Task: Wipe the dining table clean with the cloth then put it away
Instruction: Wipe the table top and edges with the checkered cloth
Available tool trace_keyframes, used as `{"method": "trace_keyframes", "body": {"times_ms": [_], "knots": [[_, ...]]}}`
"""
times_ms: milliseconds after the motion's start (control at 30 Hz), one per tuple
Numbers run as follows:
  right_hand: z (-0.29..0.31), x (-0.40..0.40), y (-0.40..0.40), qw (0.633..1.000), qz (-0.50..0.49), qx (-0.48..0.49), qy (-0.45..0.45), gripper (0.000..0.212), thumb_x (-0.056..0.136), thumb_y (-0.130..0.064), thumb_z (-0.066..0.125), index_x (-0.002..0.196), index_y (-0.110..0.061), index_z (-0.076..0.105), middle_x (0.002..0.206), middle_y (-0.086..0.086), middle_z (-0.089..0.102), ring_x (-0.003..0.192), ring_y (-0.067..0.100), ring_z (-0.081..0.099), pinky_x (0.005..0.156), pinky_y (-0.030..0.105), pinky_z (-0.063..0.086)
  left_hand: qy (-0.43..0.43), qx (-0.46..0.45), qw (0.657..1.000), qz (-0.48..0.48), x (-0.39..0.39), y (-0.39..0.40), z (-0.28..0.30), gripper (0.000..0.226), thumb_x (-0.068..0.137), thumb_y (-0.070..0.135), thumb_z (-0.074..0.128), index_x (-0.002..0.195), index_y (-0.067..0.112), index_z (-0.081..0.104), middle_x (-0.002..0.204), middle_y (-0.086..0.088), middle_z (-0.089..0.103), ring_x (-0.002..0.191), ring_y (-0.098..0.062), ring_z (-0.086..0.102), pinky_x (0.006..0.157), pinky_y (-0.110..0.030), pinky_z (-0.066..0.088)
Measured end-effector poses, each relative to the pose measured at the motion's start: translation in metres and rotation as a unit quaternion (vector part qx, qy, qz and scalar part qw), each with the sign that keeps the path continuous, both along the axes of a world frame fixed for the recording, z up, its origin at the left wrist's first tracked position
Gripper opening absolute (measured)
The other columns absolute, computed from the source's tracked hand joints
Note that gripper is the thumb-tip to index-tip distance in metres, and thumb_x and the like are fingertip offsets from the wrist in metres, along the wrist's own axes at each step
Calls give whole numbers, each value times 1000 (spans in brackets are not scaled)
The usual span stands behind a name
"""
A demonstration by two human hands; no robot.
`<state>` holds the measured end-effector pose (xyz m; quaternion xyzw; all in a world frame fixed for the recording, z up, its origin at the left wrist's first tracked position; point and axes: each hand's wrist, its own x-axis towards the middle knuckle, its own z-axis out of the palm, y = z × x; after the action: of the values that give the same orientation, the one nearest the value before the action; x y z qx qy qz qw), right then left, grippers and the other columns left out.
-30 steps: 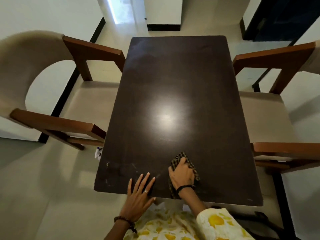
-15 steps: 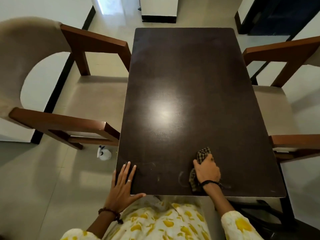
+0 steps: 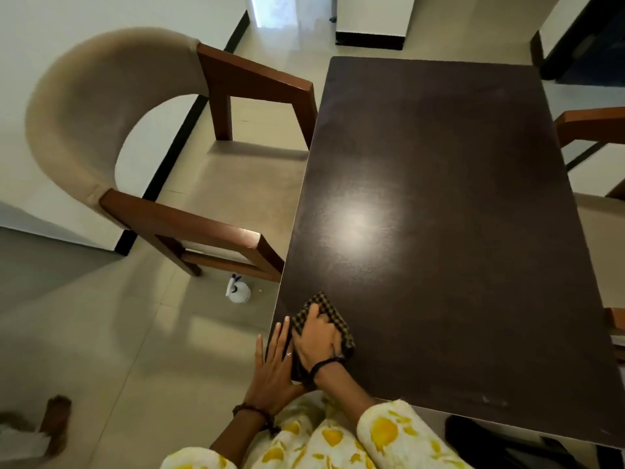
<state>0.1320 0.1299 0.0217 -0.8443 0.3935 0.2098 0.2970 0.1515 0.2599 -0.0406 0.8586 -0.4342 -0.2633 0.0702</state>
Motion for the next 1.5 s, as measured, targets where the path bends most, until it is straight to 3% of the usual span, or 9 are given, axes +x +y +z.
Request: {"method": "trace_keyframes", "body": {"times_ms": [133,367,633,900,1033,1133,1233,1333,1500], "knots": [[5,-9,-18,999,-13,20,-25,42,93,-40,47,121,-11,37,120,13,59,109,33,58,88,39,46,-3,-16,999,41,4,7,2,110,67,84,40,147,17,5,155,-1,-8,141,-19,-6,108,-45,-10],[4,-40,-66,984,-140,-90,-70,36,93,-31,51,114,-4,42,119,16,52,104,34,58,82,39,46,26,-46,989,135,0,16,1,119,58,87,47,140,34,-23,153,8,-13,138,-8,-18,108,-41,-18],[-4,4,-14,986,104,-88,-92,42,95,-25,46,133,-11,36,128,9,42,115,25,48,90,35,43,51,-87,965,242,-10,17,2,122,46,94,38,142,32,-6,149,11,4,134,0,-9,109,-38,-13],[-8,8,6,946,295,-77,-107,48,91,-24,50,136,-12,38,133,12,41,120,31,42,97,43,36,64,-94,955,275,-12,18,6,128,40,97,30,141,17,25,143,-2,36,135,-16,26,111,-41,-5],[-7,-26,-10,915,371,-108,-114,52,60,-37,79,109,-24,64,107,5,61,93,24,62,74,38,51,60,-100,957,267,-10,19,4,128,41,95,35,142,17,23,145,1,35,135,-14,25,110,-41,-6],[-8,-48,-32,914,360,-146,-120,50,41,-41,83,88,-36,69,85,-5,62,74,15,63,59,32,52,61,-94,959,260,-8,19,5,130,39,96,35,143,20,19,147,4,30,136,-12,23,110,-42,-7],[-6,-50,-54,922,344,-146,-106,41,55,-35,82,94,-34,68,92,0,61,83,21,63,67,39,52,62,-94,958,263,-8,19,6,130,38,95,36,143,21,18,147,5,30,136,-12,23,110,-45,-6],[-2,-29,-57,932,328,-114,-101,35,88,-32,56,122,-26,55,126,6,48,118,27,46,95,43,36,66,-96,956,271,-10,20,3,128,40,92,41,144,22,17,146,4,31,136,-13,23,110,-45,-5],[-7,19,-38,937,310,-104,-121,33,92,-27,49,124,-22,52,131,6,43,122,25,39,100,44,29,52,-101,953,280,-12,20,3,129,40,97,30,143,20,20,144,1,35,135,-16,27,110,-46,-2]]}}
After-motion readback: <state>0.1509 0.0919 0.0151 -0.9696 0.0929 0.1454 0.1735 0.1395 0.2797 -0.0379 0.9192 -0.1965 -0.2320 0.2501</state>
